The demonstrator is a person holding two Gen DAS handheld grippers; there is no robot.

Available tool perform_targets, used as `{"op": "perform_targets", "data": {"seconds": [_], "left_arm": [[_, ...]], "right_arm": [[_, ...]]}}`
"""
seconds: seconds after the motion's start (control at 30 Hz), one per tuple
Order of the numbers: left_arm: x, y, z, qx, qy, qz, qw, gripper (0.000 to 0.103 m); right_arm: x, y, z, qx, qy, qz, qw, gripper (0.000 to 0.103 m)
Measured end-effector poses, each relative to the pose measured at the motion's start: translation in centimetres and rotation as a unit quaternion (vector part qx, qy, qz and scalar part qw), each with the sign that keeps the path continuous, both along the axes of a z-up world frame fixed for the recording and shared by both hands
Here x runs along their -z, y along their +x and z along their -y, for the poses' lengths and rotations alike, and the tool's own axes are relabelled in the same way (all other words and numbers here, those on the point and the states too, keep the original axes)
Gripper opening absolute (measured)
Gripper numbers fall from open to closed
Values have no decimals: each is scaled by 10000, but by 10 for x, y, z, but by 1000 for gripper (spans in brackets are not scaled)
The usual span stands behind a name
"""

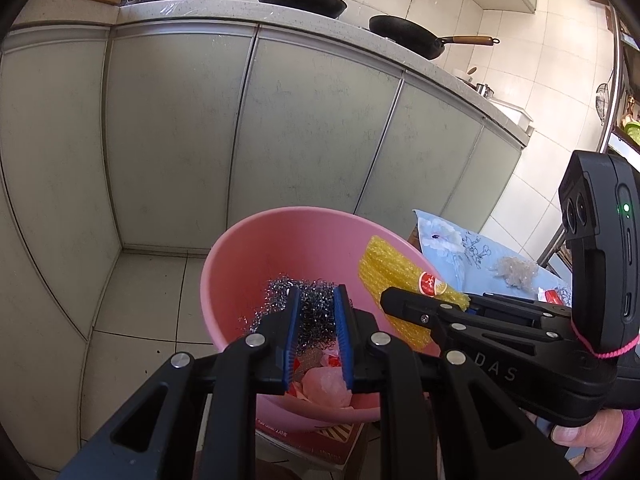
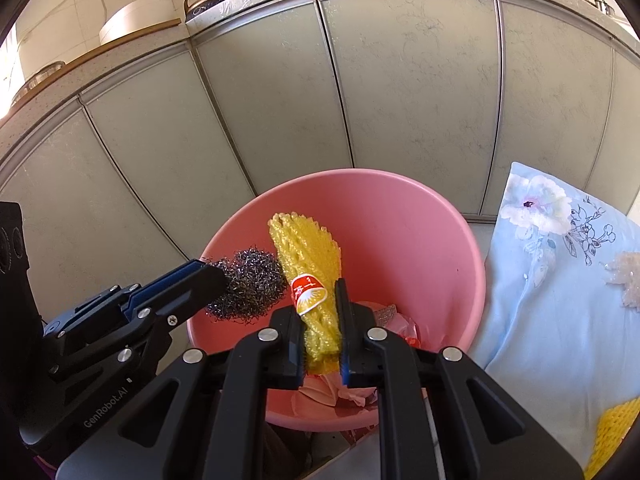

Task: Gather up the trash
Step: 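Open both grippers to drop the scrubber and foam net into the bin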

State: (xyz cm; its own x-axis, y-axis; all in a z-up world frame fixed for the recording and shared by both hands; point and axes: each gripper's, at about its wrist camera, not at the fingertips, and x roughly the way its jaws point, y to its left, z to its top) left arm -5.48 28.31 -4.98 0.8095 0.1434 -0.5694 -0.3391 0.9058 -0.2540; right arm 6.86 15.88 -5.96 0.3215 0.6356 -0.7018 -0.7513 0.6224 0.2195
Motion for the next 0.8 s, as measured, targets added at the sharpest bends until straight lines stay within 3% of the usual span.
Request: {"op": "perform_targets", "data": {"seconds": [0.27, 0.37, 0.47, 0.67, 0.8], "left_arm": [[0, 3, 1, -58, 19, -64, 10000, 20], [1, 4, 1, -84, -31, -108, 9999, 21], [3, 5, 0, -120, -51, -166, 9998, 23], [2, 5, 0, -185, -46, -150, 9997, 37], [0, 4, 2, -186, -54, -121, 9997, 40]], "right_arm": [[2, 6, -4, 66, -108, -105, 9999, 14], [4, 9, -4, 74, -82, -242, 9996, 30], [5, 11, -4, 73, -82, -261, 9996, 33], [5, 10, -4, 92, -71, -238, 9996, 37], [5, 9, 4, 101, -31, -228, 9997, 37]]}}
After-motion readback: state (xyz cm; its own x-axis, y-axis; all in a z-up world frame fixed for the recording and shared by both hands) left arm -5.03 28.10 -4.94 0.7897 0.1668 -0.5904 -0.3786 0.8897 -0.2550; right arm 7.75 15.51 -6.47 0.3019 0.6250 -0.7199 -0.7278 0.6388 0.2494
